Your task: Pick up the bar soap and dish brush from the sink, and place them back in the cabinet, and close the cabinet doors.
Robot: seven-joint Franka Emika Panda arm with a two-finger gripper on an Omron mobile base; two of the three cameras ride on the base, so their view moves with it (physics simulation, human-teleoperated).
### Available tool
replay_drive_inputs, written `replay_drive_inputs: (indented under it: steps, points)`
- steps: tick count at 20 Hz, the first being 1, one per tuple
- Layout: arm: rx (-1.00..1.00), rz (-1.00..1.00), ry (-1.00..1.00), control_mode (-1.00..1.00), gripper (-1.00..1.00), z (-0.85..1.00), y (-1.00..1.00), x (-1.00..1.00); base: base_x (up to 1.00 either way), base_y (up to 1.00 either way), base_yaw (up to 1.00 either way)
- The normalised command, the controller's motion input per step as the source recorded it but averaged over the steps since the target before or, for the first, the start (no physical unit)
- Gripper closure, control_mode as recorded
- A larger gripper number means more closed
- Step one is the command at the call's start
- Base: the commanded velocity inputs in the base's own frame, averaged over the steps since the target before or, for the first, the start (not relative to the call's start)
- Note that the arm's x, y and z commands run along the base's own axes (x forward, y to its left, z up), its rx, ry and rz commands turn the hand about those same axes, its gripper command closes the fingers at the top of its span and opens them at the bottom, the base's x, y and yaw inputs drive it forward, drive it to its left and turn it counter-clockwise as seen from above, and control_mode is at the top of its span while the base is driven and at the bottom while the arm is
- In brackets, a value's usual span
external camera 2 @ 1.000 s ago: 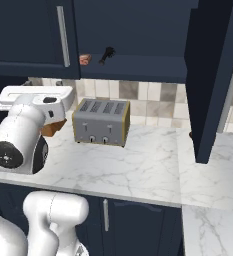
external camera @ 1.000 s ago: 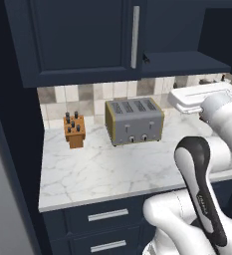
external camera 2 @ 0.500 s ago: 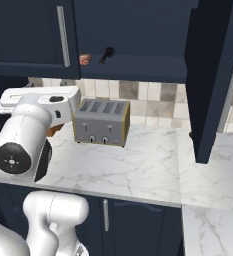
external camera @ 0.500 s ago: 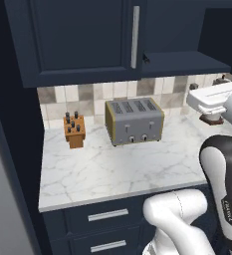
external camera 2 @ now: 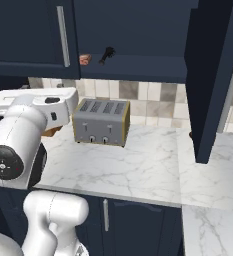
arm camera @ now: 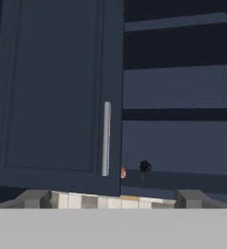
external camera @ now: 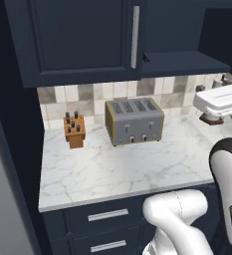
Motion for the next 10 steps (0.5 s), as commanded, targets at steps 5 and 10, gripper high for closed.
replay_drive_inputs:
  steps: [5, 10]
  points:
    - [0.00, 0.00, 0.00, -1.00, -1.00, -0.01, 0.00, -0.17, 0.00, 0.00, 0.00]
    - [0.00, 0.00, 0.00, -1.00, -1.00, -0.02, 0.00, -0.14, 0.00, 0.00, 0.00]
